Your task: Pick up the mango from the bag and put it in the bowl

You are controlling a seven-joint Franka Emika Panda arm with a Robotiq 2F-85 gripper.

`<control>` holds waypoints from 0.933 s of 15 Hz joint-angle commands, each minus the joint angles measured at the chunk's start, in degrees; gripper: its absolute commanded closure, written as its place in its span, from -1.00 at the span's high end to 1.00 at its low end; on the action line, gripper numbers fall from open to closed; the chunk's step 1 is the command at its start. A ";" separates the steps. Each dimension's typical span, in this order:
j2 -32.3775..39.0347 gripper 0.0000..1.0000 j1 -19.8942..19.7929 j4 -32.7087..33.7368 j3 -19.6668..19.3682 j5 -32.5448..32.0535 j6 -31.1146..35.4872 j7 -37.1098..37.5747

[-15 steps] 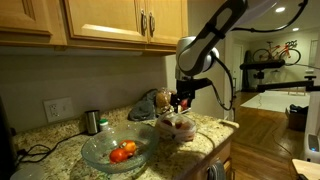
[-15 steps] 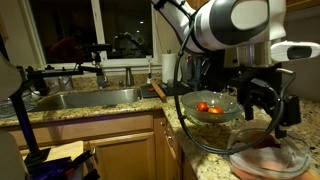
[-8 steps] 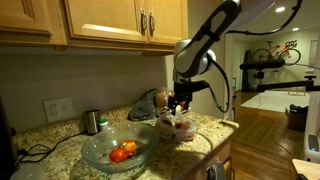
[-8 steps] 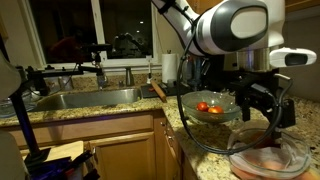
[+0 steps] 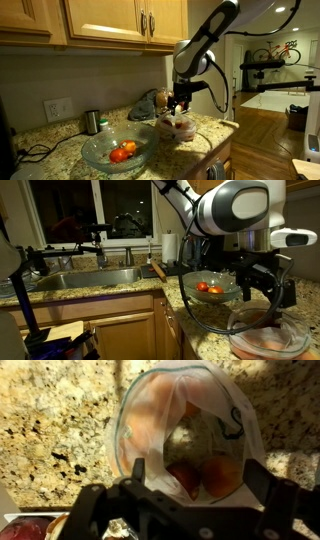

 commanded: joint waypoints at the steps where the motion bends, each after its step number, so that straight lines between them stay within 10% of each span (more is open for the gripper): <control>1: 2.32 1.00 0.65 2.41 -0.77 1.31 -1.39 -0.49; 14: 13.58 1.00 1.55 14.81 -0.70 0.89 -2.17 0.99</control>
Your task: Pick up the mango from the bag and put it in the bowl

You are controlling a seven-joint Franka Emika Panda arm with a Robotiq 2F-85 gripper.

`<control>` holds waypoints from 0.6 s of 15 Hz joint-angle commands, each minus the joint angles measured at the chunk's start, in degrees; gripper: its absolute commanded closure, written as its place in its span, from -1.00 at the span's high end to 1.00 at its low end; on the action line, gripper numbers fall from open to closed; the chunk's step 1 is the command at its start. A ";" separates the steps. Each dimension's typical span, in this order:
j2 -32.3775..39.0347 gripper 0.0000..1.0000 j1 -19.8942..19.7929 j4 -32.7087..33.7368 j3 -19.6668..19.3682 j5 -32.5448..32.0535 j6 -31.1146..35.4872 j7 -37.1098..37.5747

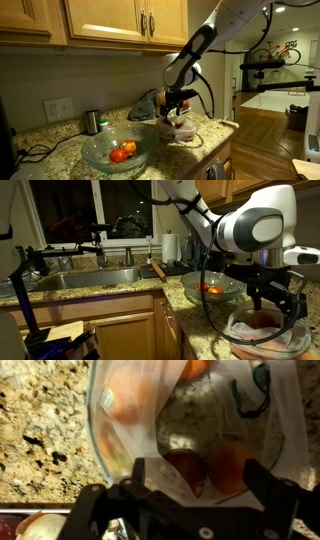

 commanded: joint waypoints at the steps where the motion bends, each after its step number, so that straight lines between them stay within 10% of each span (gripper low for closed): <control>1: 1.44 1.00 1.42 3.31 -0.60 0.81 -2.29 0.73; 9: 1.74 1.00 4.03 5.98 -1.56 -0.94 -8.17 3.87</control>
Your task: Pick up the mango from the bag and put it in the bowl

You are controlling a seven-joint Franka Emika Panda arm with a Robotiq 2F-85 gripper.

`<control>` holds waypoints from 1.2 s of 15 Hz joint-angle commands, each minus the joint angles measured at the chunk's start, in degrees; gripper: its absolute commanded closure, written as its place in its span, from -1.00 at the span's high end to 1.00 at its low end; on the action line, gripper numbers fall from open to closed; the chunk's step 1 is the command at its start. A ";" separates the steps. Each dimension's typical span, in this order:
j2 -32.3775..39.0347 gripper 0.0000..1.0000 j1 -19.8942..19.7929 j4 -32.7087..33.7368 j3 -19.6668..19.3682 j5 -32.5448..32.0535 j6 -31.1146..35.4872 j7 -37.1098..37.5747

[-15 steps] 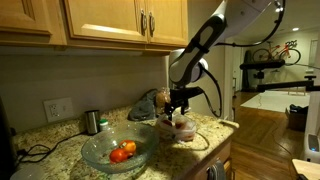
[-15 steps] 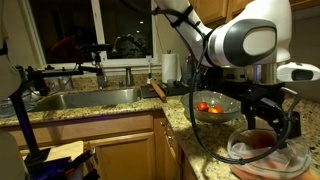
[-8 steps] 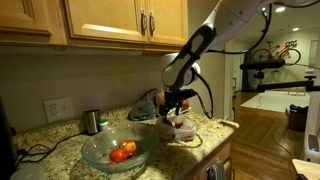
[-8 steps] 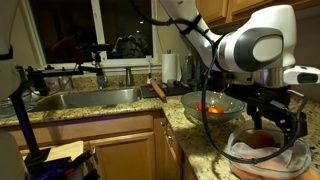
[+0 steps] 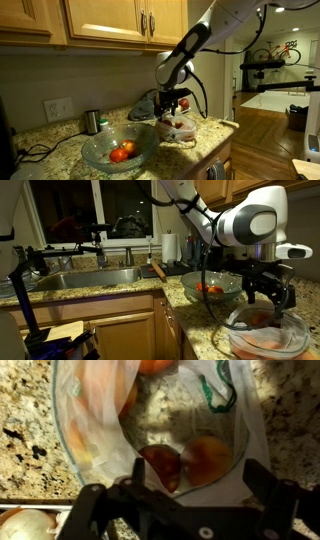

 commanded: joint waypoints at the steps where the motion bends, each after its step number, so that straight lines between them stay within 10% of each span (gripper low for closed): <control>1: 0.01 1.00 1.43 1.50 -1.57 -0.89 -2.98 2.53; 18: 3.49 1.00 3.48 6.35 -5.32 -7.48 -8.65 11.40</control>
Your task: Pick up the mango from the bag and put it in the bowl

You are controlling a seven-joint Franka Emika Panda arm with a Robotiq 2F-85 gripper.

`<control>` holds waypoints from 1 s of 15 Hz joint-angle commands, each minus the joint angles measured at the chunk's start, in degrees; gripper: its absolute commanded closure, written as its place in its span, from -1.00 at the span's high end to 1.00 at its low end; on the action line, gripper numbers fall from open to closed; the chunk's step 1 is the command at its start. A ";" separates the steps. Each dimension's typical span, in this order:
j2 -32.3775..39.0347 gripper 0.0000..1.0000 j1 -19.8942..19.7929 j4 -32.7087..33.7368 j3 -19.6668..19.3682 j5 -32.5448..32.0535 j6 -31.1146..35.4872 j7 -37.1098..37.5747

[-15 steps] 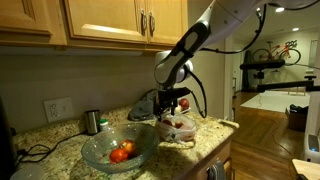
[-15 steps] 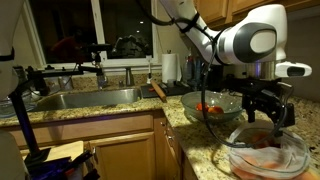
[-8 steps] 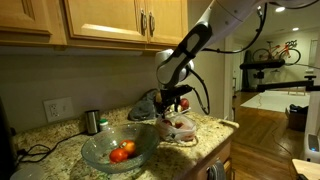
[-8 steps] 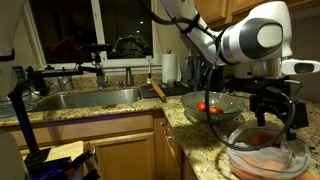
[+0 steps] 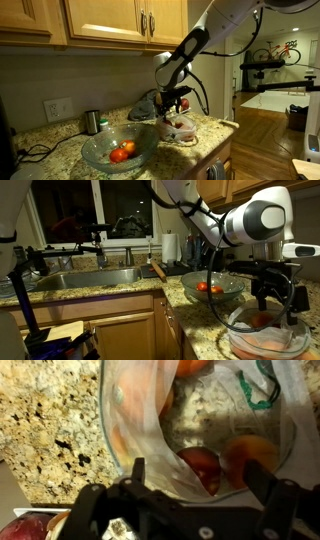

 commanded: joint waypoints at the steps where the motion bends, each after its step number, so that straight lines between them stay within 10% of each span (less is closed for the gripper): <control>1: 1.29 1.00 1.07 2.27 -1.27 -0.82 -2.87 1.86; 15: 2.87 1.00 -0.41 4.10 0.58 2.19 -2.71 -0.79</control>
